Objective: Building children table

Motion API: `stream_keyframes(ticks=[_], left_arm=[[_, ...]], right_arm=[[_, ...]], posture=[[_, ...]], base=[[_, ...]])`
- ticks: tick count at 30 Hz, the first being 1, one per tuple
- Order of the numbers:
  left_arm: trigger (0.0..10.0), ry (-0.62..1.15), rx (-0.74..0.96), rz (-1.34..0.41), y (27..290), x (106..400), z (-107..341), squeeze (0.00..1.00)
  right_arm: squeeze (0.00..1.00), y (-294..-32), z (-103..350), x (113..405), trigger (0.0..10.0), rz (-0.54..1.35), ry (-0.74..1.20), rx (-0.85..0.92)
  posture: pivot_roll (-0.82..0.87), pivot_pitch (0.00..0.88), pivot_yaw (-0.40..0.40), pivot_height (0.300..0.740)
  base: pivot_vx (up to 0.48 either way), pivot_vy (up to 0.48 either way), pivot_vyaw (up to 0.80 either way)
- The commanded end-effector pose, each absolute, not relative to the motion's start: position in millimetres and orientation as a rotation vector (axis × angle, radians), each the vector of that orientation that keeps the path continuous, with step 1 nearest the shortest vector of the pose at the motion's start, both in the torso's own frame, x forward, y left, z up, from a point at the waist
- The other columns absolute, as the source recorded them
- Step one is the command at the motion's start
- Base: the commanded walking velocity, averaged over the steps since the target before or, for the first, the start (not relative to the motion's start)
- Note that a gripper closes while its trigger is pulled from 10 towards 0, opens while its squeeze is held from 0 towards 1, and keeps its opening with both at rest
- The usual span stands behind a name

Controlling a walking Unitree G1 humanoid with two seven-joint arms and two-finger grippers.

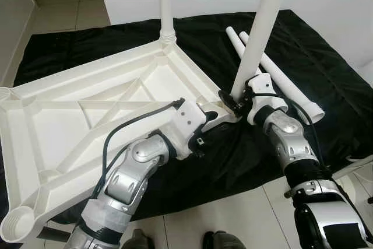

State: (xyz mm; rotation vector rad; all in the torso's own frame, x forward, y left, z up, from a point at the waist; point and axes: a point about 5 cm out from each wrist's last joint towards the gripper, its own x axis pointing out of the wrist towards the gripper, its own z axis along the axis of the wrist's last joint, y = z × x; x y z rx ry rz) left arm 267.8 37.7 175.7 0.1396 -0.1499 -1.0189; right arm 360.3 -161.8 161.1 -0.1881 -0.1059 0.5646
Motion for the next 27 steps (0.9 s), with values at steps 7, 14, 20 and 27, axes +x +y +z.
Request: stream_keyframes(ticks=[7,14,20,27], left_arm=[[10.0,-0.15,0.136,-1.038,37,264,175,0.0],[10.0,-0.146,0.134,-1.044,37,263,175,0.0],[10.0,-0.142,0.131,-1.048,37,262,174,0.0],[10.0,-0.138,0.129,-1.052,36,261,174,0.0]], right_arm=[[0.0,-165,147,357,10.0,0.559,-0.055,-0.16],[0.0,-156,143,355,10.0,0.439,-0.066,-0.115],[0.0,-147,143,352,10.0,0.35,-0.076,-0.094],[0.0,-135,142,349,10.0,0.144,-0.071,-0.013]], posture=[[-0.08,0.044,0.027,0.74],[-0.08,0.052,0.03,0.74],[-0.08,0.061,0.032,0.74],[-0.08,0.067,0.032,0.74]], base=[[0.0,0.0,0.0],[0.0,0.0,0.0],[0.0,0.0,0.0],[0.0,0.0,0.0]])
